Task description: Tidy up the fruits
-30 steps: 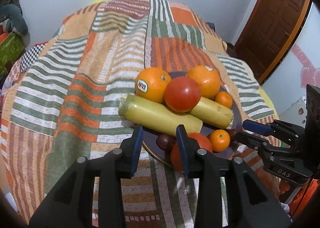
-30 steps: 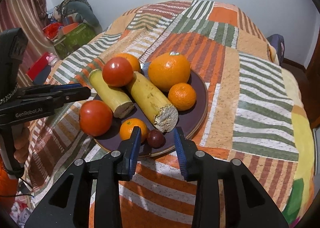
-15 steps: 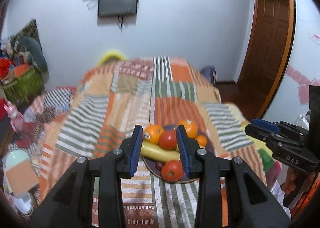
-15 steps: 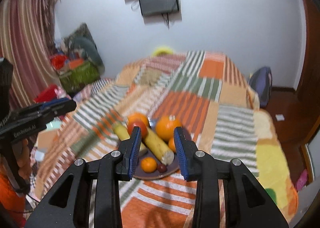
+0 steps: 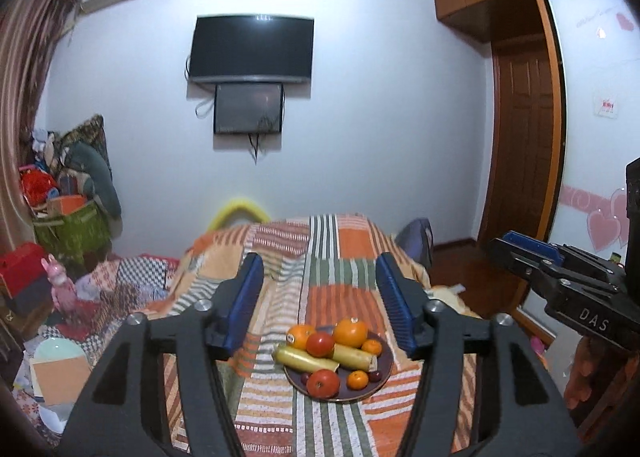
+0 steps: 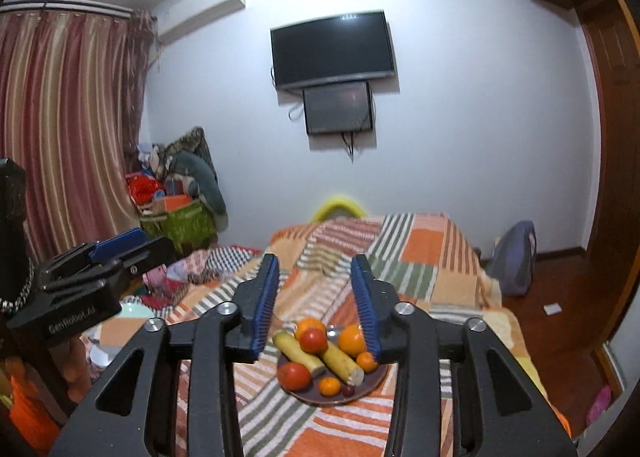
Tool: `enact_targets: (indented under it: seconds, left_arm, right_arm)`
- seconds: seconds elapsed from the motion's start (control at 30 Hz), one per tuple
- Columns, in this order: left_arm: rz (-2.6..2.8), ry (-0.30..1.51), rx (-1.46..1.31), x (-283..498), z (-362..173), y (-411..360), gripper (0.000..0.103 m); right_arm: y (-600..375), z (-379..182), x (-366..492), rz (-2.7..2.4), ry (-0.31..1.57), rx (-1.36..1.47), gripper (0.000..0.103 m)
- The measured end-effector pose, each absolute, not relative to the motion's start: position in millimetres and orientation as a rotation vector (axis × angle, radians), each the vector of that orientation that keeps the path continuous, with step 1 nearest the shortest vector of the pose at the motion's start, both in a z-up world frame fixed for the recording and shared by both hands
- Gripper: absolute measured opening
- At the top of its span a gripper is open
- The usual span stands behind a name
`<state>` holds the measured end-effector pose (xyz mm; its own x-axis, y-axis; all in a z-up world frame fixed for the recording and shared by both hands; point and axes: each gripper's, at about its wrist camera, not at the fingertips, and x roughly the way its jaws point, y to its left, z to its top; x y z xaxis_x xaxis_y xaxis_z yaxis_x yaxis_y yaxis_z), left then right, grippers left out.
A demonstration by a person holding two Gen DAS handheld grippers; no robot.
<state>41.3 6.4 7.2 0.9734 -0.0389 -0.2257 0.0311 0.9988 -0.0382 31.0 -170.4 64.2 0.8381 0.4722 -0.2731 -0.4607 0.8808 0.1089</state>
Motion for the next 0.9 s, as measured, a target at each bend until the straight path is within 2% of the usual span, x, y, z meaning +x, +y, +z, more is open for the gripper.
enact_targets:
  seconds: [0.17, 0.23, 0.3, 0.37, 0.43, 0.5, 0.67, 0.9]
  left_arm:
    - [-0.031, 0.193, -0.032, 22.3, 13.7, 0.2, 0.07]
    - [-0.025, 0.181, -0.025, 16.5, 15.6, -2.7, 0.074]
    - [-0.017, 0.171, -0.023, 10.5, 16.7, -4.9, 0.08]
    - [-0.012, 0.166, -0.03, 9.3, 17.0, -5.1, 0.088]
    - [-0.009, 0.162, -0.035, 7.3, 17.7, -4.6, 0.092]
    - [-0.003, 0.16, -0.034, 5.4, 18.1, -5.1, 0.095]
    - [0.005, 0.153, -0.027, 2.4, 17.2, -7.2, 0.102]
    - [0.005, 0.16, -0.035, 3.2, 15.9, -6.9, 0.103]
  right_arm:
    - [-167.6, 69.5, 19.8, 0.475, 0.243, 0.033, 0.055]
    - [-167.0, 70.2, 17.0, 0.469, 0.232, 0.033, 0.065]
    - [-167.5, 71.3, 14.8, 0.45, 0.217, 0.036, 0.079]
    - [-167.8, 71.0, 14.9, 0.423, 0.199, 0.04, 0.086]
    - [-169.8, 71.9, 11.4, 0.402, 0.186, 0.041, 0.091]
    - [-170.6, 72.3, 10.3, 0.385, 0.179, 0.045, 0.102]
    - [-172.8, 71.5, 5.5, 0.357, 0.16, 0.065, 0.103]
    - [-170.9, 70.4, 2.3, 0.354, 0.167, 0.058, 0.103]
